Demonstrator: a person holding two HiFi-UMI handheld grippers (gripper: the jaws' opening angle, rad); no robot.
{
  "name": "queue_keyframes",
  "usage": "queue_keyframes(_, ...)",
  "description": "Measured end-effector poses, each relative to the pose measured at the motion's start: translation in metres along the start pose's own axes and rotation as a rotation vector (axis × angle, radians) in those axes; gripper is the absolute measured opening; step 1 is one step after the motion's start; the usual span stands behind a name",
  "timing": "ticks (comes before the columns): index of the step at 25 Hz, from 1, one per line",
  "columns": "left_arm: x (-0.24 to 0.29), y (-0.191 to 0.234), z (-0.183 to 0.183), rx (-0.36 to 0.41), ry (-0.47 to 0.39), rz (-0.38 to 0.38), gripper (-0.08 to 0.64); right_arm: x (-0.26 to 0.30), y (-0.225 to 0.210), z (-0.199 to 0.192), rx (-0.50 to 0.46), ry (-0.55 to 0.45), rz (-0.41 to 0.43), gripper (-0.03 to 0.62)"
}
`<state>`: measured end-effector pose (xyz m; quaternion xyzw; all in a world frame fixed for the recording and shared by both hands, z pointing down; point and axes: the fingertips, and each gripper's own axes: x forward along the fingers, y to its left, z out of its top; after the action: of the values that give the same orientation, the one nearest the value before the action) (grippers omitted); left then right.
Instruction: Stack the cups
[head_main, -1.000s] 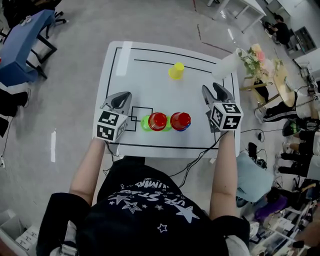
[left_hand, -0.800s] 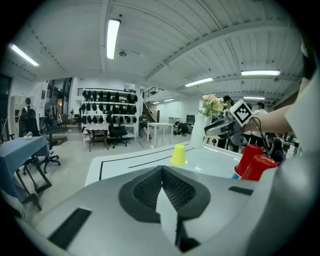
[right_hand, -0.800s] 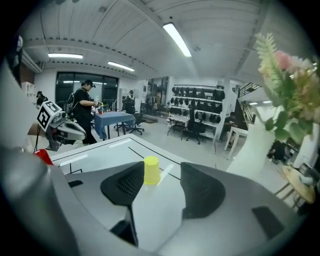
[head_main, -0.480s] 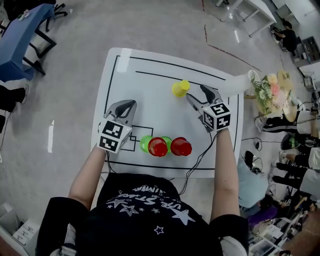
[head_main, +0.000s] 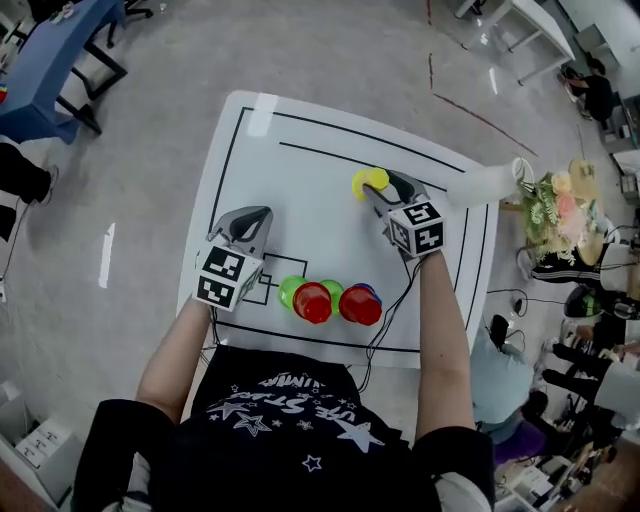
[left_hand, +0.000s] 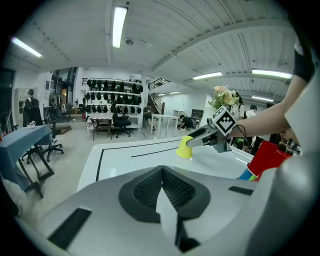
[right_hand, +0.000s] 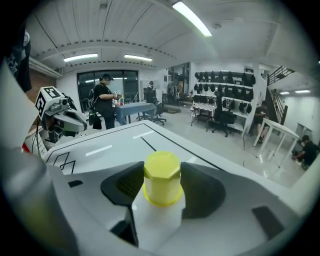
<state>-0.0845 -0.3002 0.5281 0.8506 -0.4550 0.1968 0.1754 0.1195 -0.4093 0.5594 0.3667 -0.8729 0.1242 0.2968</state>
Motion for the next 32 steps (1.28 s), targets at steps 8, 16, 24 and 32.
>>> queue_keyframes(8, -0.033, -0.014, -0.002, -0.003, -0.032, 0.062, 0.011, -0.038, 0.02, 0.028, 0.005, -0.101, 0.02, 0.23)
queue_keyframes(16, -0.071, -0.043, 0.009, 0.019, -0.091, 0.111, 0.011, -0.128, 0.077, 0.076, -0.067, -0.227, 0.075, 0.23)
queue_keyframes(24, -0.114, -0.082, 0.008, 0.04, -0.133, 0.145, 0.011, -0.195, 0.149, 0.083, -0.125, -0.252, 0.174, 0.23)
queue_keyframes(32, -0.143, -0.108, -0.005, 0.03, -0.148, 0.182, 0.011, -0.213, 0.195, 0.059, -0.165, -0.174, 0.254, 0.23)
